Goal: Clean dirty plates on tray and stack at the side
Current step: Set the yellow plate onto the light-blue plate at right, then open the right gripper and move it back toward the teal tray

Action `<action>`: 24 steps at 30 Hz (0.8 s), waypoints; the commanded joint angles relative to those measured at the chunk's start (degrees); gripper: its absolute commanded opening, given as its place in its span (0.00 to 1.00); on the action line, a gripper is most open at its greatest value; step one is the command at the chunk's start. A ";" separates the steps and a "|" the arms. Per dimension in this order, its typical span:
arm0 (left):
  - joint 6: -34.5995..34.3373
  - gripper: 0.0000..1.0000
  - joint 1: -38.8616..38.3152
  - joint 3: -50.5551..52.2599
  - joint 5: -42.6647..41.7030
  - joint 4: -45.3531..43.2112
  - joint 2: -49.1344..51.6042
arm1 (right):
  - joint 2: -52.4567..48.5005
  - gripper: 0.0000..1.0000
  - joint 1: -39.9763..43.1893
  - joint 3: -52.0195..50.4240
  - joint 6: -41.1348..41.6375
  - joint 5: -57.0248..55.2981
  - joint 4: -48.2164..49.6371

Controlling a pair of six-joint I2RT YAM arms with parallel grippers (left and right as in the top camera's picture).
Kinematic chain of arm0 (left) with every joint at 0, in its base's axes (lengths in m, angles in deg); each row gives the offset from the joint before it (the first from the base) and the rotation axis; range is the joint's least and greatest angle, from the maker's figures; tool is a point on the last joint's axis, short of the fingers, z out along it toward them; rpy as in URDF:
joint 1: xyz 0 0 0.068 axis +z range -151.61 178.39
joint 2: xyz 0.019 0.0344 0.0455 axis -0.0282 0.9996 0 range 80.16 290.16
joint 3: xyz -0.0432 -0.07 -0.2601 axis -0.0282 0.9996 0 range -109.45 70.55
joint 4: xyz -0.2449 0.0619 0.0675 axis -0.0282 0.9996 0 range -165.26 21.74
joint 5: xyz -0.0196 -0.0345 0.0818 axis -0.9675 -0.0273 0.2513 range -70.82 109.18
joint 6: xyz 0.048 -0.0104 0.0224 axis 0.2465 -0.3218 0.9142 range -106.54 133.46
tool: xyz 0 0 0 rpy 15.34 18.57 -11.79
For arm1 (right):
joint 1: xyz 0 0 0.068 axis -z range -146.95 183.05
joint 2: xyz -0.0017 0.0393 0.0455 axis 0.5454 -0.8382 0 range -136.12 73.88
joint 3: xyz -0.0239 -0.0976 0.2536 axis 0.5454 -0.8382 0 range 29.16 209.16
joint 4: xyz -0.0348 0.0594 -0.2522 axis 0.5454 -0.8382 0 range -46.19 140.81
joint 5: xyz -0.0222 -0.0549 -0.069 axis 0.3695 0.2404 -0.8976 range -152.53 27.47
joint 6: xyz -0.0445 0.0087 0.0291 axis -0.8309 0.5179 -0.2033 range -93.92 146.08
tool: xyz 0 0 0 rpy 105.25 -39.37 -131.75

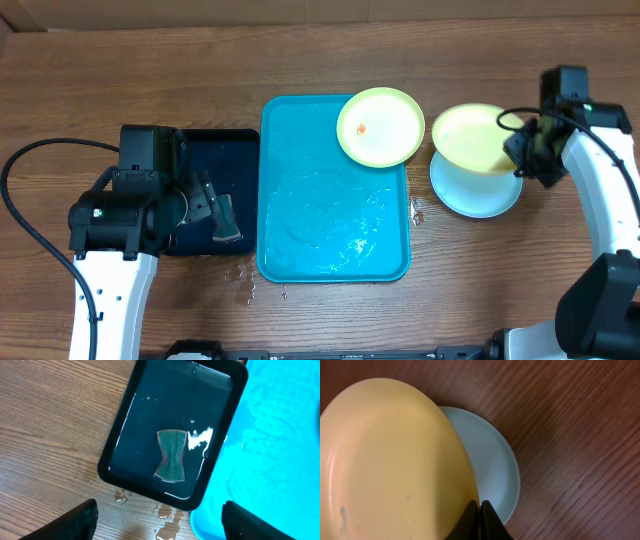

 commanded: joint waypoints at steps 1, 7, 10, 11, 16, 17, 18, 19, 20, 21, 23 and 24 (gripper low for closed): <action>-0.81 0.80 -0.02 0.02 -0.50 -0.20 0.28 | -0.42 0.04 1.42 -4.70 0.42 1.18 2.36; -0.81 0.80 -0.02 0.02 -0.48 -0.20 0.28 | -0.44 0.04 1.22 -12.24 0.44 1.20 9.46; -0.81 0.80 -0.02 0.02 -0.48 -0.20 0.28 | -0.46 0.04 1.22 -14.45 0.44 1.18 11.34; -0.81 0.80 -0.02 0.02 -0.48 -0.20 0.28 | -0.46 0.04 1.22 -14.86 0.46 1.18 11.63; -0.81 0.80 -0.02 0.02 -0.48 -0.24 0.28 | -0.46 0.04 1.22 -15.56 0.42 1.18 11.04; -0.81 0.80 -0.02 0.02 -0.48 -0.24 0.28 | -0.46 0.04 1.22 -15.56 0.44 1.18 10.80; -0.81 0.80 -0.02 0.04 -0.48 -0.24 0.28 | -0.46 0.04 1.22 -15.56 0.42 1.18 10.56; -0.81 0.80 -0.02 0.02 -0.48 -0.24 0.28 | -0.46 0.04 1.22 -15.56 0.42 1.18 10.23; -0.81 0.80 -0.02 0.02 -0.48 -0.22 0.28 | -0.46 0.04 1.22 -15.56 0.42 1.18 9.81; -0.81 0.80 -0.02 0.02 -0.48 -0.24 0.28 | -0.46 0.05 1.22 -15.56 0.42 1.18 9.53; -0.81 0.80 -0.02 0.02 -0.48 -0.24 0.28 | -0.46 0.29 1.22 -15.56 0.42 1.20 9.35; -0.81 0.80 -0.02 0.02 -0.48 -0.26 0.28 | -0.46 0.44 1.22 -15.56 0.39 1.20 9.35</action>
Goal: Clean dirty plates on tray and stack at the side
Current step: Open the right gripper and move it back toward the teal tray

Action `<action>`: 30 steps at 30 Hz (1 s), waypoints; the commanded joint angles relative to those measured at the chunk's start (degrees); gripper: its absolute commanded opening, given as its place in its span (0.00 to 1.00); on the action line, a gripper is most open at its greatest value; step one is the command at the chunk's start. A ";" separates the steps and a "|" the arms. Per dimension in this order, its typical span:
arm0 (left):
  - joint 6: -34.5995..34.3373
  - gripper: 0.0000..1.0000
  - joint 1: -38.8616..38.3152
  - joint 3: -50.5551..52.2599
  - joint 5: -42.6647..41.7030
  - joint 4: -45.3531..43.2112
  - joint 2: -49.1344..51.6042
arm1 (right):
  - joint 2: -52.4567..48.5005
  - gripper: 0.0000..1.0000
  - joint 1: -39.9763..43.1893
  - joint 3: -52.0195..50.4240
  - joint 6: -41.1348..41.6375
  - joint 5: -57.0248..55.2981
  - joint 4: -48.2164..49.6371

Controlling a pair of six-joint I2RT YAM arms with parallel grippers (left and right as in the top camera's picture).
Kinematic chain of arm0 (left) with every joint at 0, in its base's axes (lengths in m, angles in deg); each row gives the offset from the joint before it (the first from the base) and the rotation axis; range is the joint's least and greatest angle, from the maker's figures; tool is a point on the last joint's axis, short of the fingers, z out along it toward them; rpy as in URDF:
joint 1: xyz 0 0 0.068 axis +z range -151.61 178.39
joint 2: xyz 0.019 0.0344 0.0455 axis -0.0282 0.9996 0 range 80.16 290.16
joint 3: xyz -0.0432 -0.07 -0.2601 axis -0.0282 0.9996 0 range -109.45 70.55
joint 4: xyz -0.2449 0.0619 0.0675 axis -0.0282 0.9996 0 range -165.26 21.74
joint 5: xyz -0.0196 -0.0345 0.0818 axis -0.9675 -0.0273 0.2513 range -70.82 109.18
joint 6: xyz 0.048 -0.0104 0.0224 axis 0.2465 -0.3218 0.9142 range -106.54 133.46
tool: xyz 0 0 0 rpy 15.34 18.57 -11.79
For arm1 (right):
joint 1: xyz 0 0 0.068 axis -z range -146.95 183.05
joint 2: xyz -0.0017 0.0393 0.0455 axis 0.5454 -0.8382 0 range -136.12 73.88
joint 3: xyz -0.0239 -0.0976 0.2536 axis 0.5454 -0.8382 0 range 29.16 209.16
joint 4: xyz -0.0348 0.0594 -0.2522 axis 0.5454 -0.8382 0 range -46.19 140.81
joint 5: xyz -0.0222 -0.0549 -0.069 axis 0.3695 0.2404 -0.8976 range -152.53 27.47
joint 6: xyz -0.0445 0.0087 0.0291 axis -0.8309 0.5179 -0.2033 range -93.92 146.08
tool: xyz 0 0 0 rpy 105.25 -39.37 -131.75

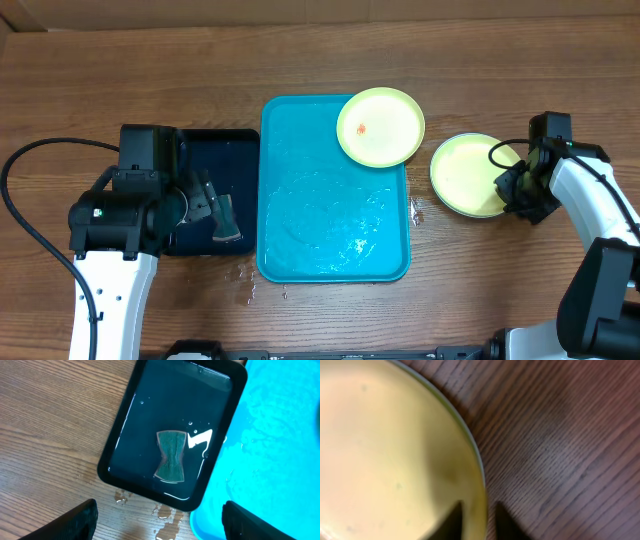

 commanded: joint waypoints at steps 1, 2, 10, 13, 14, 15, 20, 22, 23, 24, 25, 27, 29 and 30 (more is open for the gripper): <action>-0.81 0.80 -0.02 0.04 -0.48 -0.11 0.28 | -0.44 0.61 -0.22 -0.33 -0.07 -0.33 0.11; -0.81 0.80 -0.02 0.02 -0.48 -0.11 0.28 | -0.44 0.72 -0.22 -0.33 -0.35 -0.31 0.15; -0.81 0.80 -0.02 0.04 -0.50 -1.33 0.28 | -0.44 0.68 -0.83 6.75 -17.90 17.79 3.48; -0.83 0.80 -0.02 0.04 -0.50 -1.77 0.28 | -0.44 0.68 -2.56 11.17 -17.88 20.13 5.07; -0.85 0.80 -0.02 0.04 -0.50 -1.75 0.28 | -0.44 0.69 -3.43 11.72 -17.90 20.15 6.43; -0.85 0.80 -0.02 0.04 -0.50 -1.73 0.28 | -0.44 0.70 -4.44 11.78 -17.90 20.11 8.15; -0.85 0.80 -0.02 0.04 -0.50 -1.77 0.28 | -2.05 0.70 -10.27 11.78 -18.10 16.59 13.60; -0.83 0.81 -0.02 0.04 -0.50 -2.03 0.28 | -4.17 0.70 -14.34 11.76 -18.10 13.99 17.09; -0.83 0.81 -0.02 0.04 -0.50 -2.19 0.28 | -4.87 0.70 -15.43 11.76 -18.12 13.20 18.21; -0.83 0.81 -0.02 0.04 -0.50 -2.21 0.28 | -5.60 0.70 -16.39 11.76 -18.12 12.00 19.19; -0.83 0.81 -0.02 0.04 -0.50 -2.19 0.28 | -6.45 0.69 -17.38 11.76 -18.12 10.49 20.37; -0.83 0.81 -0.02 0.04 -0.50 -2.16 0.28 | -7.89 0.69 -18.62 11.76 -18.10 7.93 22.23; -0.81 0.81 -0.02 0.04 -0.50 -2.14 0.28 | -8.98 0.68 -19.39 11.76 -18.10 6.38 23.74; -0.83 0.81 -0.02 0.04 -0.50 -2.14 0.28 | -9.35 0.66 -19.58 11.76 -18.10 6.38 24.24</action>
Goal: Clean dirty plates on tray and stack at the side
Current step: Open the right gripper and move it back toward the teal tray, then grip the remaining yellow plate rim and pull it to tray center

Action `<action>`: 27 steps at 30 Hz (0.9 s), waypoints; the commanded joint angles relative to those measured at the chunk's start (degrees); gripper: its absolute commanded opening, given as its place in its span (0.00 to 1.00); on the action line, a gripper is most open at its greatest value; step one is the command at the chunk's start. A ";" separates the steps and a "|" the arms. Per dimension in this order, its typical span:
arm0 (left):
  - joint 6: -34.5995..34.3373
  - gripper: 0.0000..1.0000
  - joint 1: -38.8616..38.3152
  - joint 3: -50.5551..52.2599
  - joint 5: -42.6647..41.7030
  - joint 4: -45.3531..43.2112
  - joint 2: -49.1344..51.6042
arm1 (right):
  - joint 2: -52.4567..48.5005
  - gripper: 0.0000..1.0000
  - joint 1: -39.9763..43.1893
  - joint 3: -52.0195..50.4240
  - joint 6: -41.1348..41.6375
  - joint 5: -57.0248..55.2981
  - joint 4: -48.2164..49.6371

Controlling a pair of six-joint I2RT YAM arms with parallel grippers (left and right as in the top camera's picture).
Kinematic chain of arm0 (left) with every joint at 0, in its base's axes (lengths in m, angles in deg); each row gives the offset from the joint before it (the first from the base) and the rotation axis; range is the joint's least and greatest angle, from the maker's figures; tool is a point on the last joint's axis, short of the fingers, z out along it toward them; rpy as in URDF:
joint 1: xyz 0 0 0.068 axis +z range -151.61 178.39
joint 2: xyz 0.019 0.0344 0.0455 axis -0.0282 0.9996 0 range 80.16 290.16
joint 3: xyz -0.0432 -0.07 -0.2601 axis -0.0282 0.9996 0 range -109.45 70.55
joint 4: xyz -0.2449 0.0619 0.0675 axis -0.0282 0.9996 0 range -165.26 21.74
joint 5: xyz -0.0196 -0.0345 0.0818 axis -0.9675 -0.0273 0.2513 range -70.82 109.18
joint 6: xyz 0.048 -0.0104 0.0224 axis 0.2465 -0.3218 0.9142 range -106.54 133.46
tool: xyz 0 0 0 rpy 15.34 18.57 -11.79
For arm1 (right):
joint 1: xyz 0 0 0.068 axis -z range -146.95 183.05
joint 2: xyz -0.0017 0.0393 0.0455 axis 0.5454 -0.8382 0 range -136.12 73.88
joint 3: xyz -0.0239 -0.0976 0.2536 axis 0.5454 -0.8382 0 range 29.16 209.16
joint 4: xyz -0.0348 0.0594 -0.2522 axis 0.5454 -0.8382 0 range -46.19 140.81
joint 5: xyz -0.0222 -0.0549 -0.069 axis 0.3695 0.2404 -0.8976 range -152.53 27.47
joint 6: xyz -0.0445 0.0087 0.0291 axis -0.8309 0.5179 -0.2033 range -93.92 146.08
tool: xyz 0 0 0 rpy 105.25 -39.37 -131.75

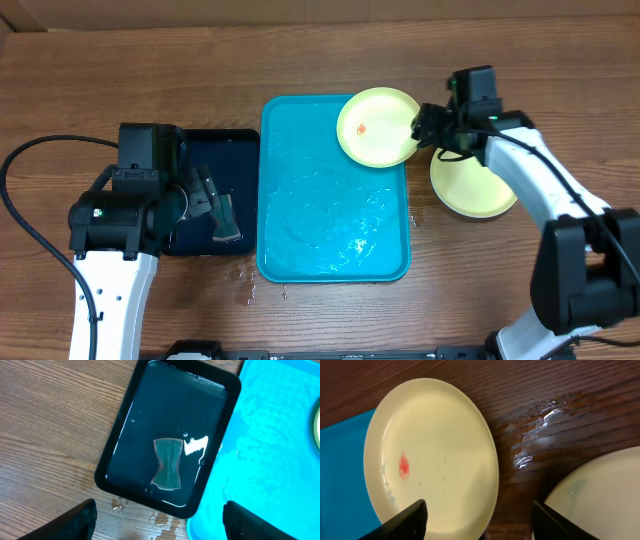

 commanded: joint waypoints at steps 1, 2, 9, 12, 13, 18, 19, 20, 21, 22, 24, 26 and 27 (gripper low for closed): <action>-0.81 0.81 -0.02 0.02 -0.50 -0.20 0.28 | -1.51 0.64 -0.48 0.68 -0.39 -4.48 1.88; -0.83 0.81 -0.02 0.02 -0.50 -0.20 0.28 | -1.90 0.63 -0.48 0.68 -0.39 -4.52 2.19; -0.83 0.81 -0.02 0.02 -0.50 -0.42 0.28 | -4.87 0.56 -0.48 0.59 -0.37 -6.82 3.89; -0.83 0.82 -0.02 0.02 -0.50 -0.39 0.28 | -6.21 0.55 -0.63 0.59 -0.37 -4.48 5.75; -0.83 0.82 -0.02 0.02 -0.52 -0.39 0.28 | -6.62 0.51 -0.63 0.59 -0.35 -4.15 6.05; -0.83 0.82 -0.02 0.02 -0.52 -0.39 0.28 | -7.89 0.37 -0.63 0.59 -0.13 -3.63 6.10; -0.83 0.82 -0.02 0.02 -0.52 -0.39 0.28 | -7.93 0.32 -0.63 0.59 -0.13 -3.45 6.21; -0.83 0.82 -0.02 0.02 -0.52 -0.39 0.28 | -7.93 0.25 -0.63 0.59 -0.13 -3.34 6.43; -0.83 0.82 -0.02 0.02 -0.52 -0.39 0.28 | -7.93 0.19 -0.63 0.59 -0.13 -3.34 6.78; -0.83 0.82 -0.02 0.02 -0.52 -0.39 0.28 | -7.93 0.16 -0.63 0.59 -0.11 -3.30 7.13; -0.85 0.82 -0.02 0.02 -0.55 -0.39 0.28 | -7.93 0.07 -0.63 0.59 -0.09 -2.71 7.50; -0.85 0.82 -0.02 0.02 -0.57 -0.42 0.28 | -7.93 0.04 -0.63 0.59 0.04 -1.51 7.39; -0.85 0.82 -0.02 0.02 -0.57 -0.42 0.28 | -7.89 0.04 -0.63 0.61 0.04 -0.59 7.32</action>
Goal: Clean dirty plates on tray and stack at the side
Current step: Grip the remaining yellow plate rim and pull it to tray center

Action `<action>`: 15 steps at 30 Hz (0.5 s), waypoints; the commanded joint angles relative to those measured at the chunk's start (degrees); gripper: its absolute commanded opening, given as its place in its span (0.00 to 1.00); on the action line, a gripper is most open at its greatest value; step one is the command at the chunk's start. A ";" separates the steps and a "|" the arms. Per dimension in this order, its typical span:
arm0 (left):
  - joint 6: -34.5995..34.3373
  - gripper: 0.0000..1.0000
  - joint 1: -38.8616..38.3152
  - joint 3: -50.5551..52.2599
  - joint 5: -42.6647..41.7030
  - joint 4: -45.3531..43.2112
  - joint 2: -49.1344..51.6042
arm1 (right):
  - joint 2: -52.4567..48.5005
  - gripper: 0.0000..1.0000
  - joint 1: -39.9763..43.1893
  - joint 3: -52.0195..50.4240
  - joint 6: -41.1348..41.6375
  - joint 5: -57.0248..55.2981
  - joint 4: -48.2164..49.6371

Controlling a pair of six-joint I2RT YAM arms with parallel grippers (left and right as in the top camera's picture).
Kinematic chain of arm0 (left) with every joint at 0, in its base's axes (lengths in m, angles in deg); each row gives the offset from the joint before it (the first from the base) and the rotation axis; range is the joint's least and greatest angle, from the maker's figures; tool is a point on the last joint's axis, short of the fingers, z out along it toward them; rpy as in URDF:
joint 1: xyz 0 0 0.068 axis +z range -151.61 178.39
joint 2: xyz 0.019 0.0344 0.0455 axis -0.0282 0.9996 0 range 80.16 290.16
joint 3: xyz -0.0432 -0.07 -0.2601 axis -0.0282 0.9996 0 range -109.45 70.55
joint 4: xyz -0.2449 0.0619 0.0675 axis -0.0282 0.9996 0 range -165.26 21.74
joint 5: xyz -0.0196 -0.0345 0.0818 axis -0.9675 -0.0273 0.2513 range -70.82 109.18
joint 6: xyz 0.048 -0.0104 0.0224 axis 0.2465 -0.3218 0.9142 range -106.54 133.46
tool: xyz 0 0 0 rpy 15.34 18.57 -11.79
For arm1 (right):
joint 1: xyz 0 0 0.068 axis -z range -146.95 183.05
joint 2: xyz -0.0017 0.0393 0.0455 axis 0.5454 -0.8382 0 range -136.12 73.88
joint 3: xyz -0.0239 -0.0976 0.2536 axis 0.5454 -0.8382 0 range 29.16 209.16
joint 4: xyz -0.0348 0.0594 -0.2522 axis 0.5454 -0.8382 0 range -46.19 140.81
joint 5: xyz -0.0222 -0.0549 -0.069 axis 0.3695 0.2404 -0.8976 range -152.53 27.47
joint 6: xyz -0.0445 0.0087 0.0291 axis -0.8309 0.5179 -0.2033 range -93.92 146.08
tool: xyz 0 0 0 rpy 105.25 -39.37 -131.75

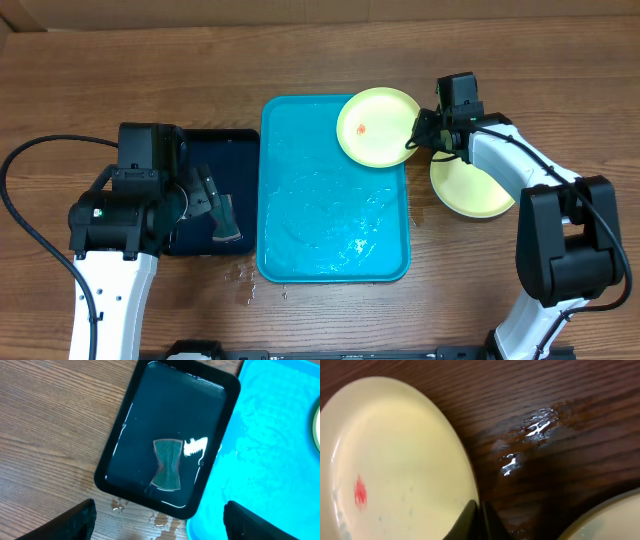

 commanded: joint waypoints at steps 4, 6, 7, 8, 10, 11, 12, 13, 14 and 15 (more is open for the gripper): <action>-0.81 0.82 -0.02 0.02 -0.55 -0.15 0.28 | 1.95 0.04 -0.02 1.05 0.11 7.52 -1.03; -0.81 0.83 -0.02 0.02 -0.55 -0.15 0.28 | 5.05 0.04 -0.22 1.64 0.13 11.26 -3.69; -0.81 0.82 -0.02 0.02 -0.55 -0.15 0.28 | 6.45 0.04 -0.42 1.84 0.35 12.04 -5.35; -0.81 0.82 -0.02 0.02 -0.55 -0.17 0.28 | 7.78 0.04 -0.68 1.88 0.98 12.26 -6.99; -0.83 0.83 -0.02 0.02 -0.55 -0.24 0.28 | 10.19 0.04 -1.33 1.88 2.73 12.39 -10.80; -0.85 0.83 -0.02 0.02 -0.57 -0.28 0.28 | 11.15 0.04 -1.90 1.88 3.52 12.39 -13.05; -0.98 0.83 -0.02 0.02 -0.55 -0.39 0.28 | 11.78 0.04 -2.54 1.88 4.13 12.37 -15.15; -0.98 0.83 -0.02 0.02 -0.55 -0.50 0.28 | 12.04 0.04 -3.15 1.88 4.61 12.37 -17.14; -0.98 0.83 -0.02 0.02 -0.52 -0.66 0.28 | 12.09 0.04 -3.93 1.88 5.25 12.37 -19.21; -0.96 0.83 -0.02 0.02 -0.52 -0.76 0.28 | 12.07 0.04 -4.63 1.77 6.14 12.35 -20.90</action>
